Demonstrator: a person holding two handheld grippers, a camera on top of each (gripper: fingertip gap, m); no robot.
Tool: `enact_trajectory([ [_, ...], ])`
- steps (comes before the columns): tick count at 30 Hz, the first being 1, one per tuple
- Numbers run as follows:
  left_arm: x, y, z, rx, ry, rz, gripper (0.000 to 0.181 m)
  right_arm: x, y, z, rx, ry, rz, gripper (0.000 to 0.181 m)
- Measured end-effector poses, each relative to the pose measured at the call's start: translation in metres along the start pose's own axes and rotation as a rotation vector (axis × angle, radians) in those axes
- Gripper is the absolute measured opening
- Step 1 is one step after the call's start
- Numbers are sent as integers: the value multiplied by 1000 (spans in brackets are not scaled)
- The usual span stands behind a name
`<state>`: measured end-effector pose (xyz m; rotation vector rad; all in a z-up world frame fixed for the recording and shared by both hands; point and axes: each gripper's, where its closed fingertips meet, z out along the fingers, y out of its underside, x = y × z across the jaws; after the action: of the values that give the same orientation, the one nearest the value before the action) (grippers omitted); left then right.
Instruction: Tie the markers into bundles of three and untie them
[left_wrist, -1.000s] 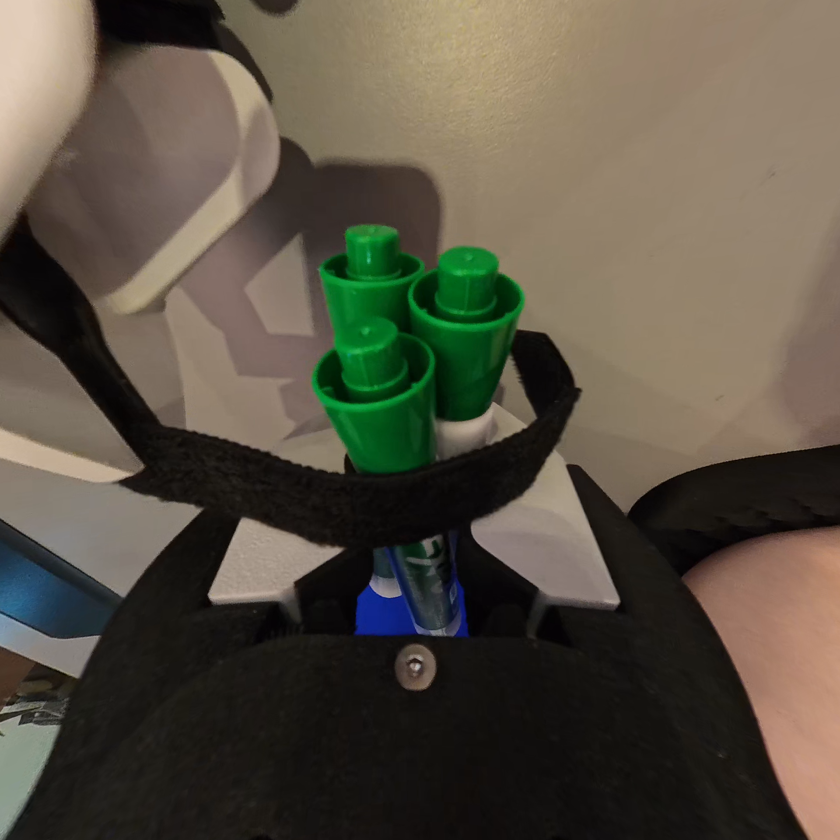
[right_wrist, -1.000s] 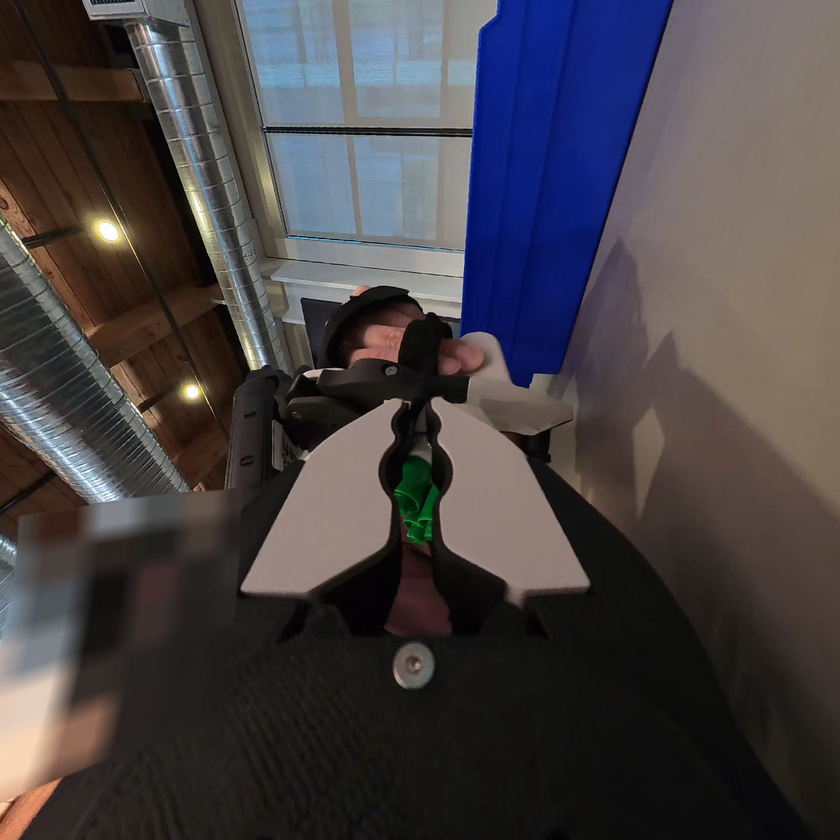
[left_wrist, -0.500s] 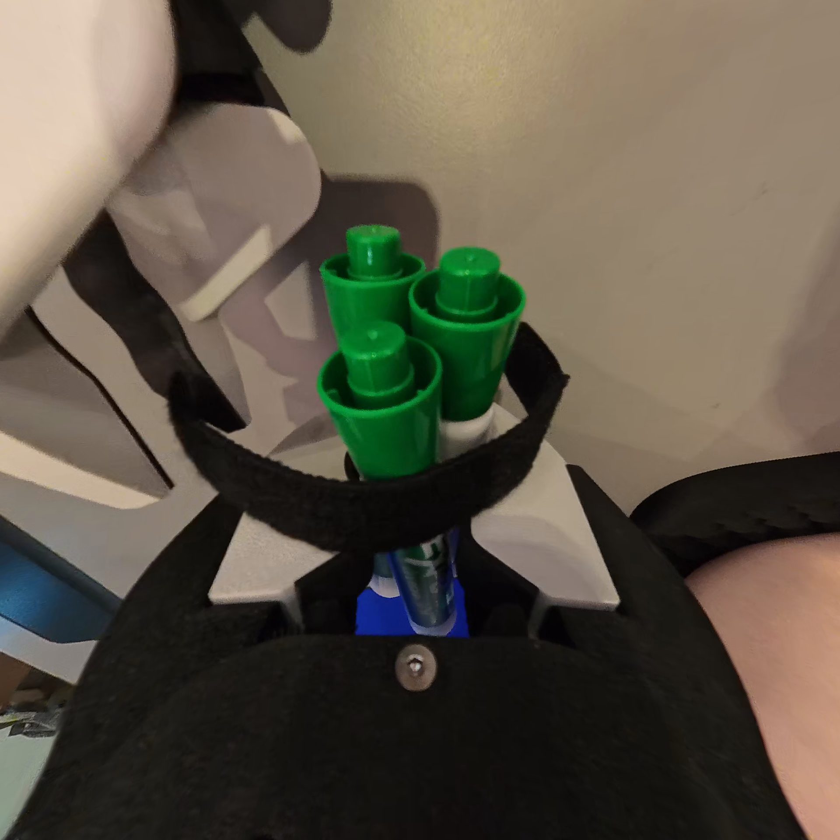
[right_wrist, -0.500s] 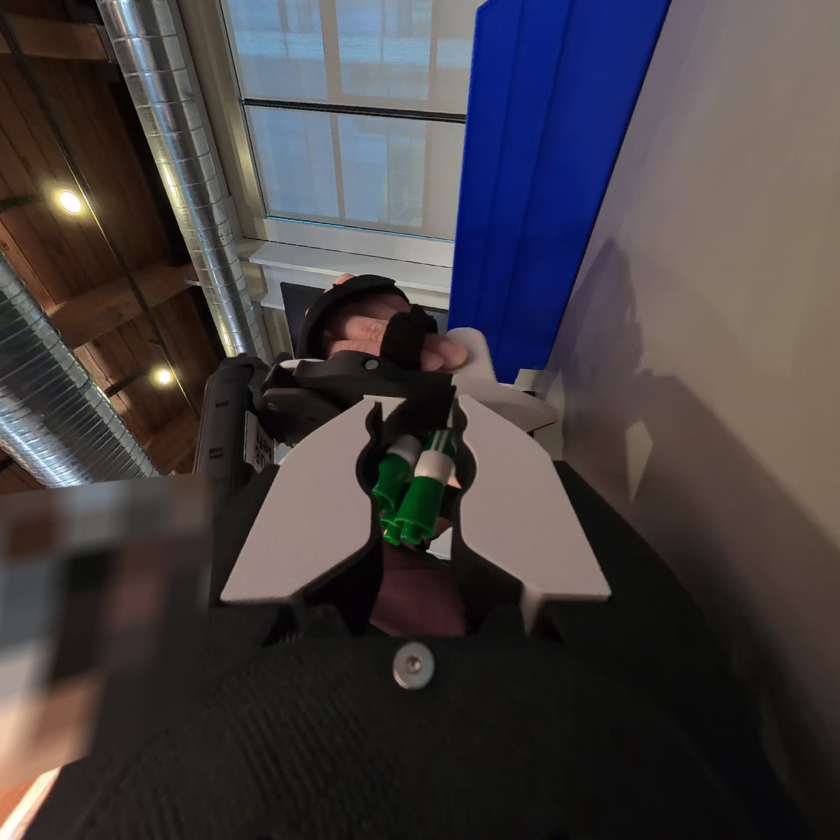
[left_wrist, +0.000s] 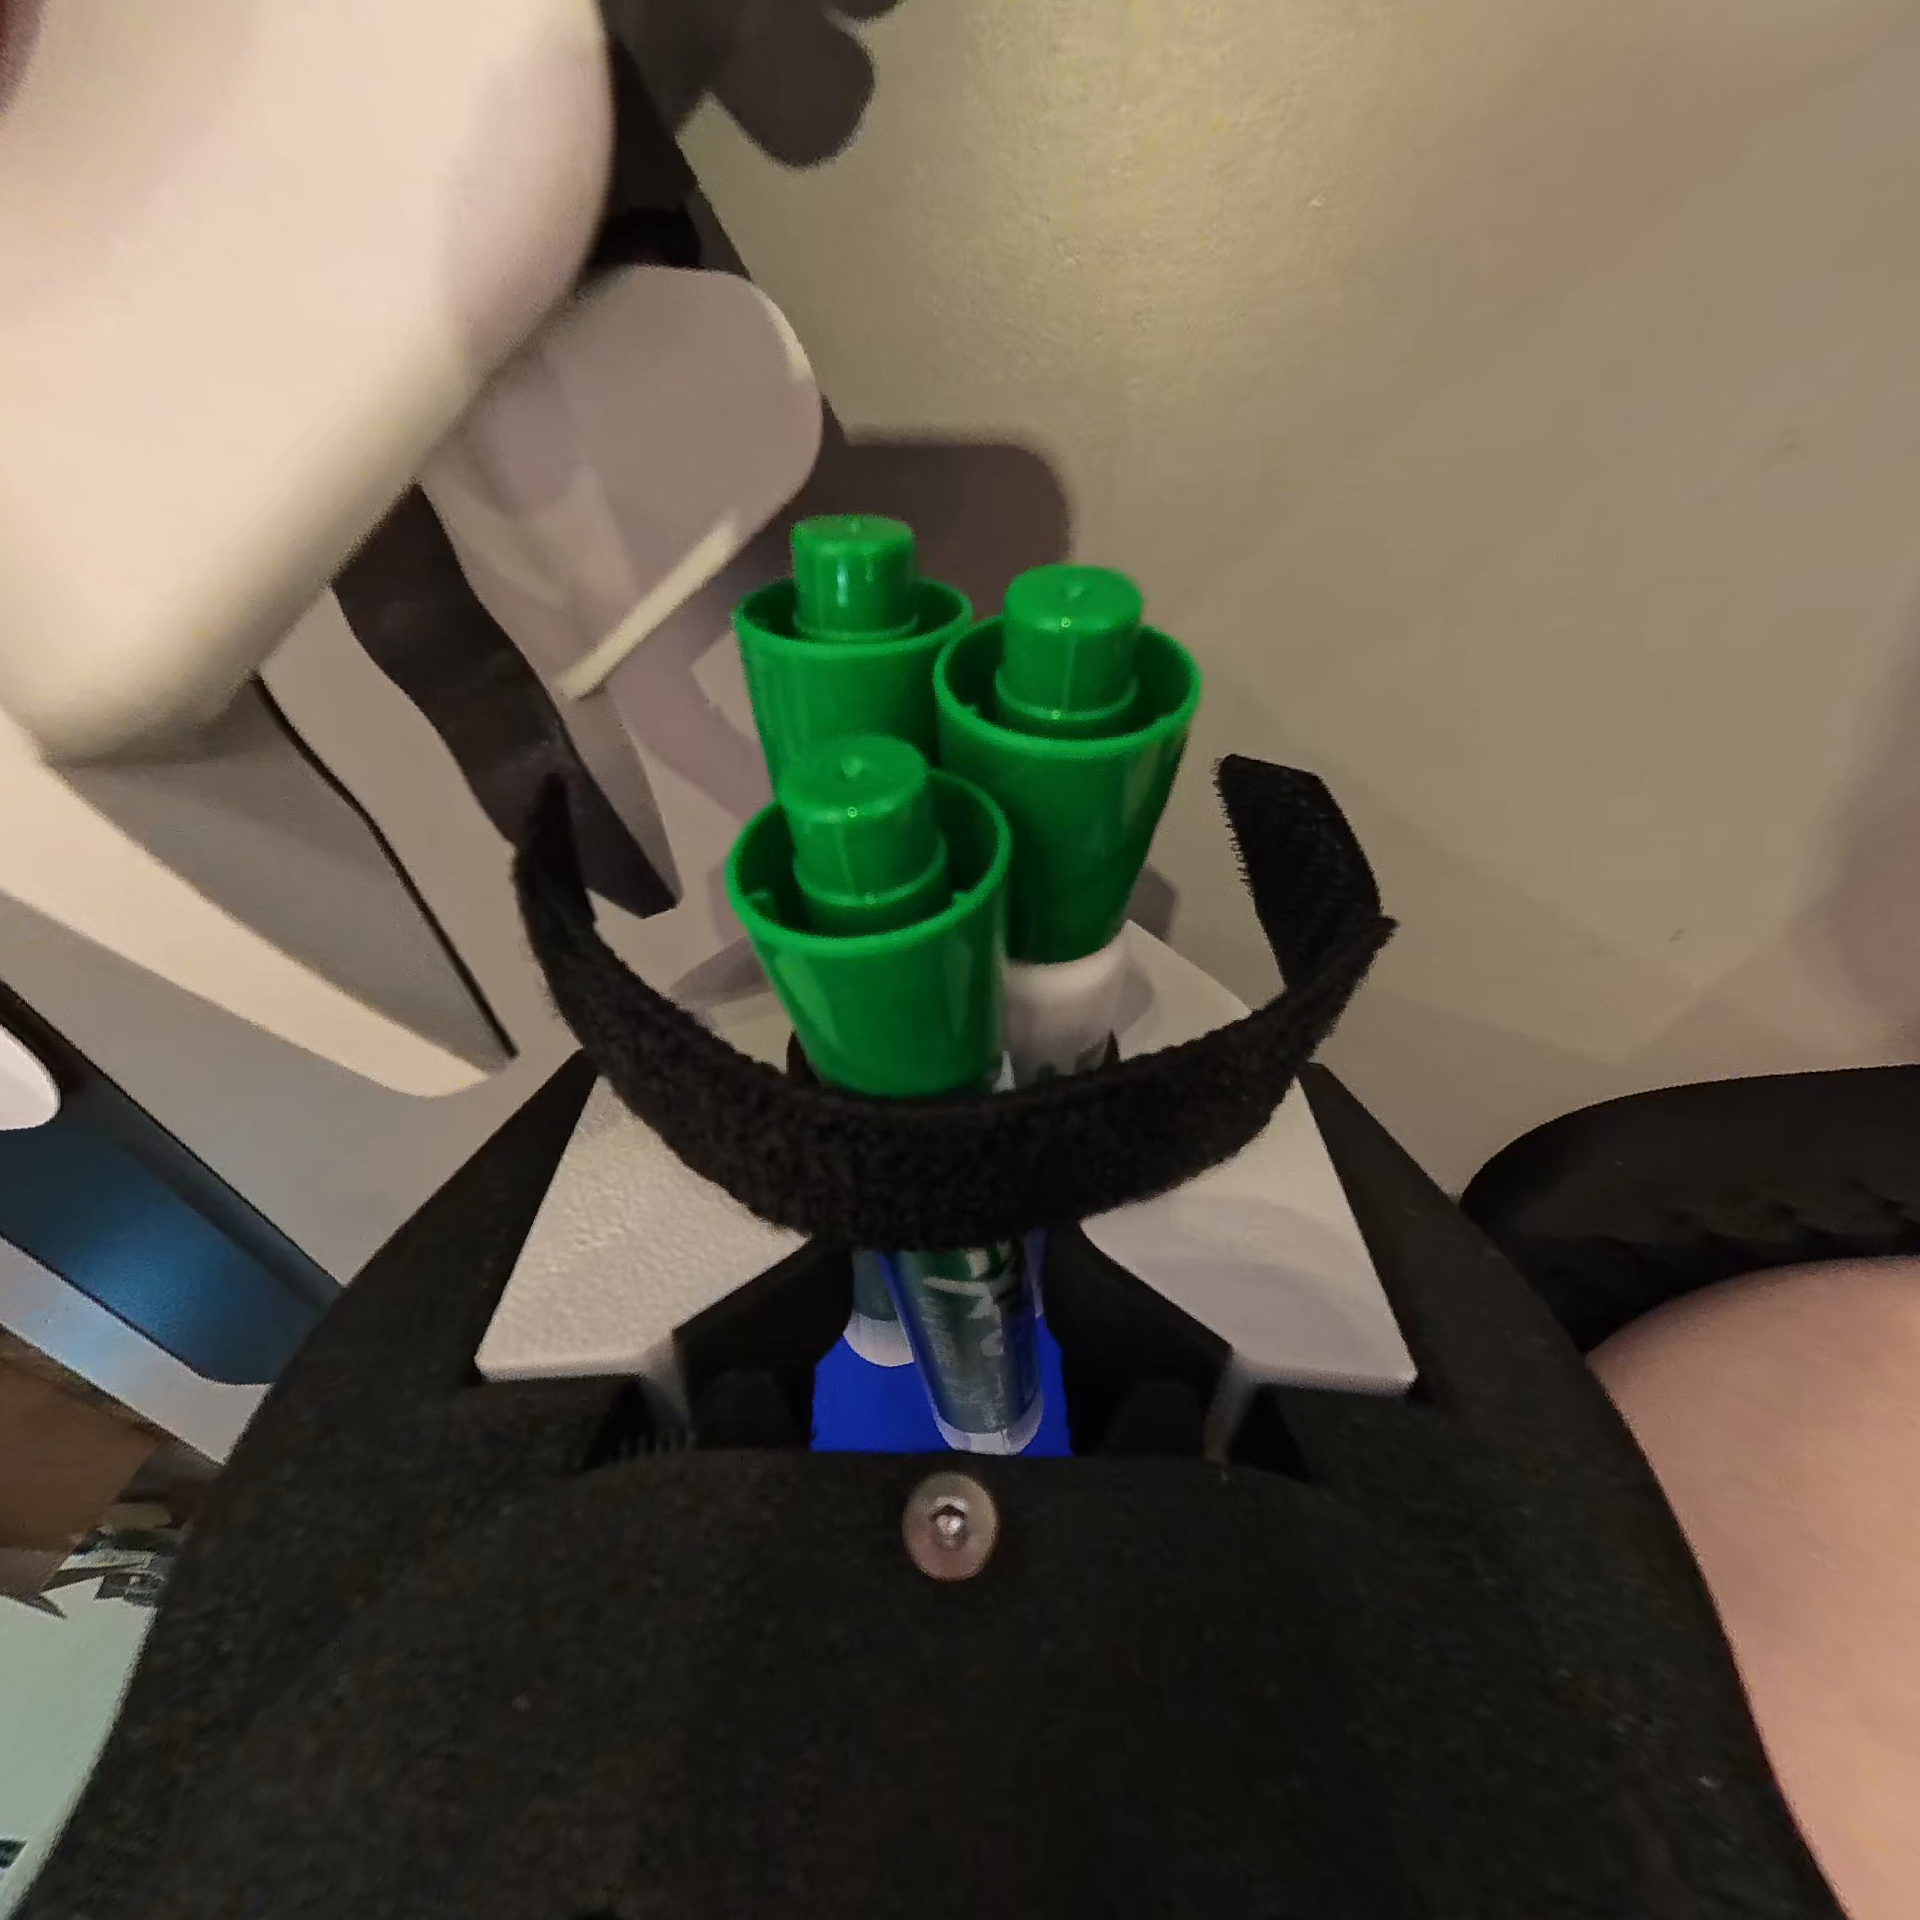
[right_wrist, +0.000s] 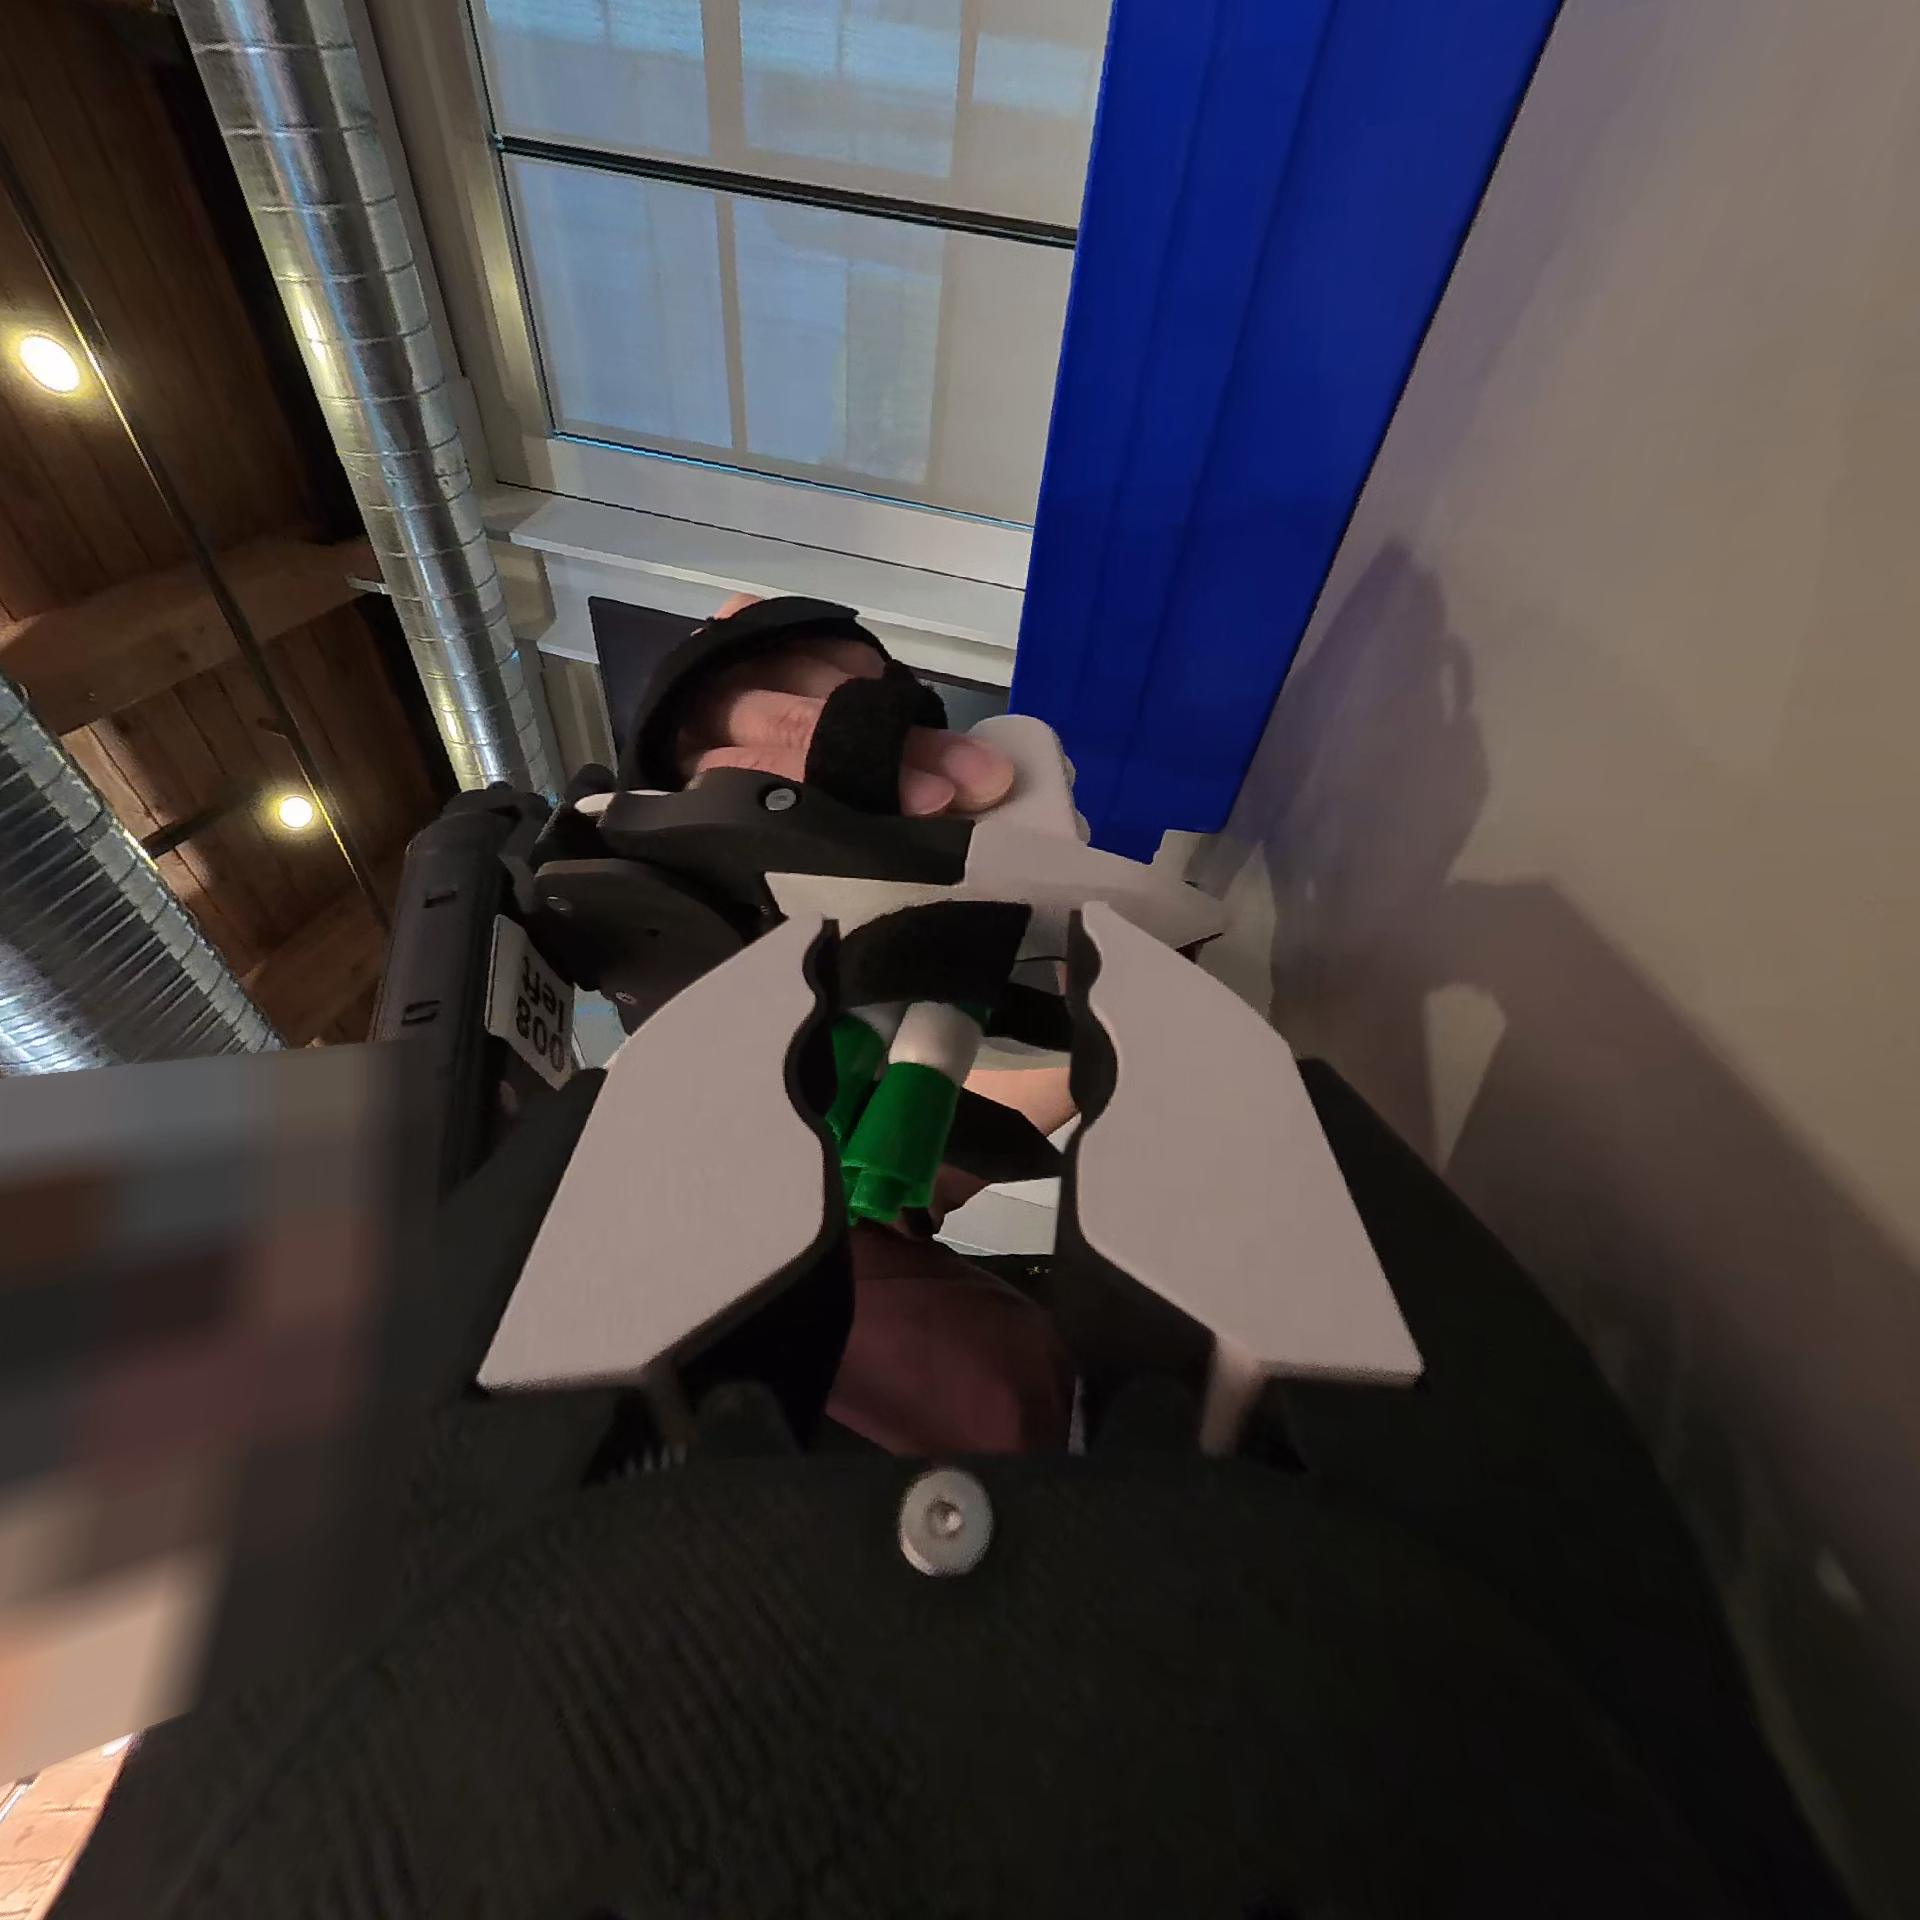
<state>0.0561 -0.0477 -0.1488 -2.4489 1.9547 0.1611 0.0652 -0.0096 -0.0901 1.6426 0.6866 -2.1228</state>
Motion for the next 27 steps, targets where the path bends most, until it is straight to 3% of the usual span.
enact_trajectory([
  [10,0,6,-9,14,-14,-20,42,-6,-1,0,-24,35,-132,65],
  [13,-1,14,-14,26,-13,-46,42,-13,-6,-7,-31,84,-353,69],
  [16,-3,24,-20,41,-17,-84,42,-31,-8,-15,-27,126,-707,75],
  [20,-4,36,-23,48,-11,-129,41,-52,-1,-17,22,185,-1151,99],
  [23,-5,41,-22,35,-4,-154,41,-68,8,-3,85,176,-1322,114],
  [27,-5,40,-20,32,4,-155,41,-62,17,19,92,224,-1427,121],
])
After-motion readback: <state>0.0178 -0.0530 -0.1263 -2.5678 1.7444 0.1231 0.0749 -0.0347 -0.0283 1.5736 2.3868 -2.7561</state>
